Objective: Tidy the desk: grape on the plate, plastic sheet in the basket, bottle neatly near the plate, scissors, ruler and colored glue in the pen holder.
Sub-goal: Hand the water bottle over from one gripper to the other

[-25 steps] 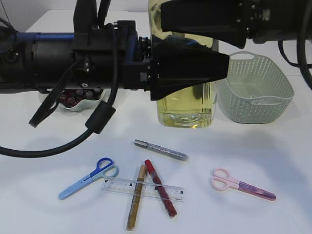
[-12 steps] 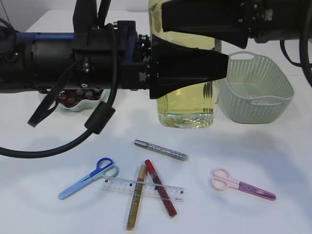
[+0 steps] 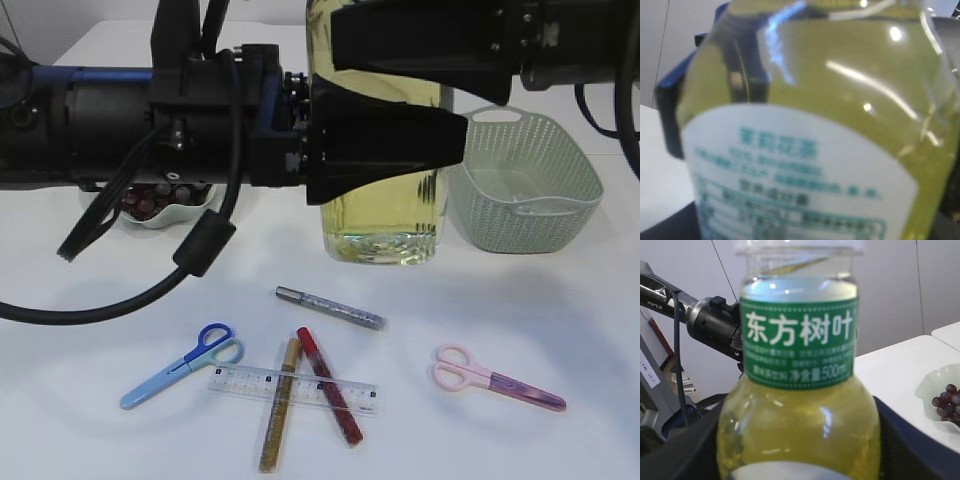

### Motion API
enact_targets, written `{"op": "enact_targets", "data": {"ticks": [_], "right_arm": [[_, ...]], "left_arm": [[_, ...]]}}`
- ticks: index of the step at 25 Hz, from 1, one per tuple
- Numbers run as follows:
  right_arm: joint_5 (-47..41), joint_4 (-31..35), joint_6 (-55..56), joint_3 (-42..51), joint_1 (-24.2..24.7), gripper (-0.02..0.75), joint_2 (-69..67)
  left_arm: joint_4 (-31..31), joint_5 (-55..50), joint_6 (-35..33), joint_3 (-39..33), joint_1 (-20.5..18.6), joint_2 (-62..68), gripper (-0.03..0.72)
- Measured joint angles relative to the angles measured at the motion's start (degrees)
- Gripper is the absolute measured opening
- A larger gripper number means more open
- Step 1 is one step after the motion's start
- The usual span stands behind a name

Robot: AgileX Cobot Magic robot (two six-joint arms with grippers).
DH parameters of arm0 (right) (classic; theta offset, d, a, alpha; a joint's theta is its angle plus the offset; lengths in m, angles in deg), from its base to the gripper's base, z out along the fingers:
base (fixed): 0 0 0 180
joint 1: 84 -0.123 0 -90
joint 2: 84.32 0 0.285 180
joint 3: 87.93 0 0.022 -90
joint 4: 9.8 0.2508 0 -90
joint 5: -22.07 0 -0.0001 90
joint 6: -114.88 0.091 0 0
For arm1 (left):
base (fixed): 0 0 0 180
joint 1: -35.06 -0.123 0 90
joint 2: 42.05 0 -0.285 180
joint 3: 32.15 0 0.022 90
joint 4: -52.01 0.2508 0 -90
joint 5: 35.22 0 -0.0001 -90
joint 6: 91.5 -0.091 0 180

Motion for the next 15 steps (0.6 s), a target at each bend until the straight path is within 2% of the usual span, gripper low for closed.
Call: {"op": "enact_targets", "data": {"ticks": [8, 15], "right_arm": [[0.4, 2.2, 0.0, -0.2, 0.0, 0.599, 0.2], [1.2, 3.3, 0.0, -0.6, 0.0, 0.599, 0.6]], "left_arm": [[3.9, -1.5, -1.0, 0.0, -1.5, 0.0, 0.442], [6.2, -1.9, -1.3, -0.5, -6.1, -0.5, 0.442]]}}
